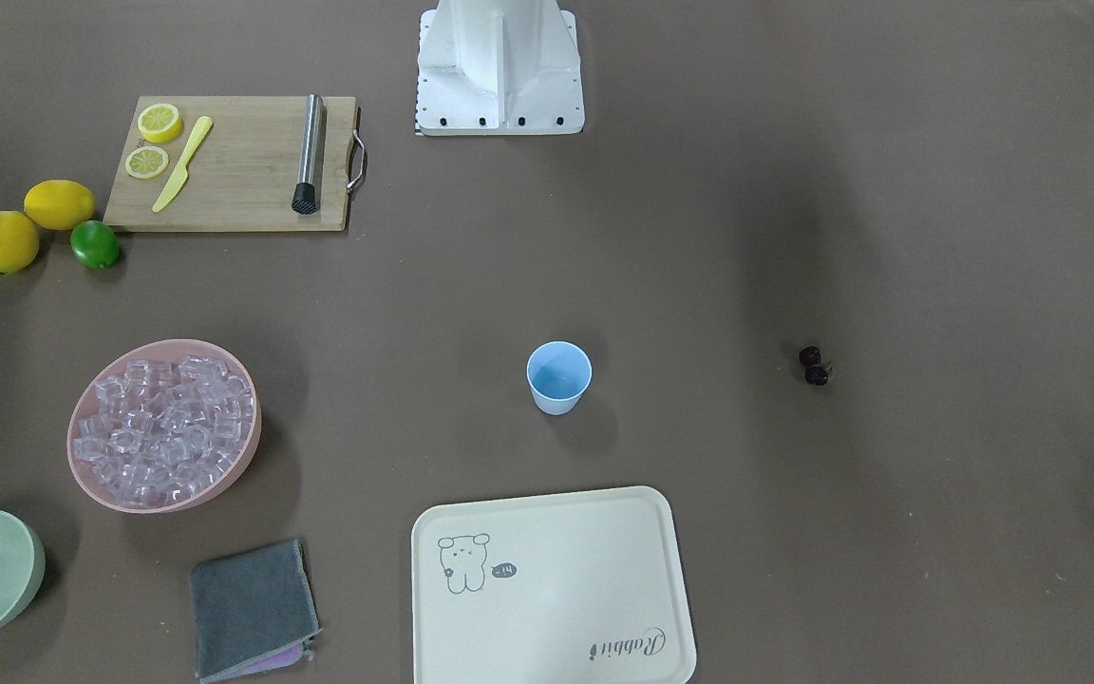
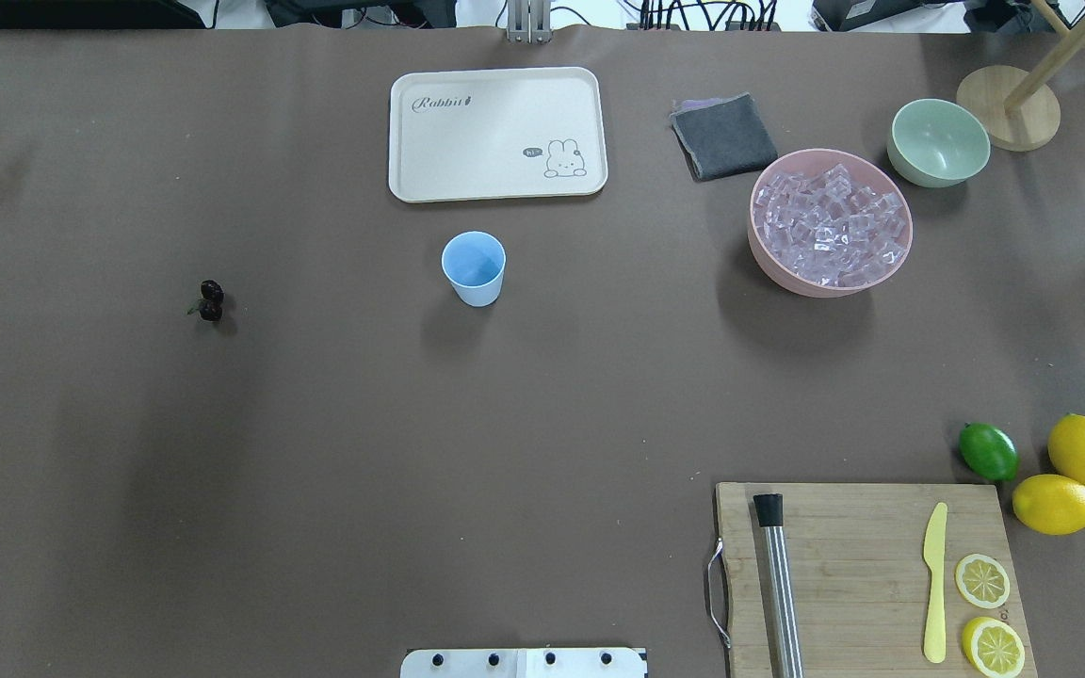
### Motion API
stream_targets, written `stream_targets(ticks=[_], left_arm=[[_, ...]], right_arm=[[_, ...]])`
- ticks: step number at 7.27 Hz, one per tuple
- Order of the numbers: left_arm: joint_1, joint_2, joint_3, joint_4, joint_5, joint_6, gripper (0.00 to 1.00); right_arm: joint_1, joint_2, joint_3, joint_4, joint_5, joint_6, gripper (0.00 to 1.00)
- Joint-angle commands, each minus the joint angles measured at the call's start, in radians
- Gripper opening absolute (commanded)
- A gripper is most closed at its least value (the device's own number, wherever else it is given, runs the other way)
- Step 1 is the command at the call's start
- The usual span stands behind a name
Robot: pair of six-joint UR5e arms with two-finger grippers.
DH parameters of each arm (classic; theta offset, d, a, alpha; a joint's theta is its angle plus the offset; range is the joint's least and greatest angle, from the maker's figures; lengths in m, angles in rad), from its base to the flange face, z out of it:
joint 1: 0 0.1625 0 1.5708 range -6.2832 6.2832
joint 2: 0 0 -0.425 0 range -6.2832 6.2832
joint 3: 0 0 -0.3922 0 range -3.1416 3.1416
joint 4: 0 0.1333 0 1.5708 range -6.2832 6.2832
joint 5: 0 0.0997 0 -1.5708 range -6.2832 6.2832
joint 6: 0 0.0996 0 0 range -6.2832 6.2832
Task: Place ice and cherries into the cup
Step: 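Move the right gripper over the pink bowl of ice cubes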
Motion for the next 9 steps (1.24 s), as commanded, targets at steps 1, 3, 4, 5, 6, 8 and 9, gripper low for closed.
stream_targets(ticks=[1,3,4,5,6,8,9], left_arm=[[0.0,0.009,0.004,-0.026,0.001,-0.001,0.97],[0.002,0.009,0.01,-0.026,0.001,-0.003,0.97],[0.002,0.009,0.01,-0.026,0.001,-0.003,0.97],[0.002,0.009,0.013,-0.026,0.001,-0.001,0.97],[0.002,0.007,0.006,-0.026,0.001,-0.003,0.97],[0.0,0.009,0.007,-0.028,0.001,-0.003,0.97],[0.001,0.009,0.01,-0.028,0.001,-0.001,0.97]], right_arm=[[0.0,0.002,-0.006,0.003,0.003,0.008,0.99],[0.0,0.005,-0.008,0.003,0.061,0.011,0.99],[0.0,0.001,-0.006,0.003,0.06,0.011,0.99],[0.0,0.001,-0.008,0.004,0.062,0.01,0.99],[0.0,-0.002,-0.008,0.004,0.062,0.011,0.99],[0.0,-0.004,-0.003,0.067,0.052,0.011,0.99],[-0.024,0.007,-0.004,0.079,0.046,0.013,0.99]])
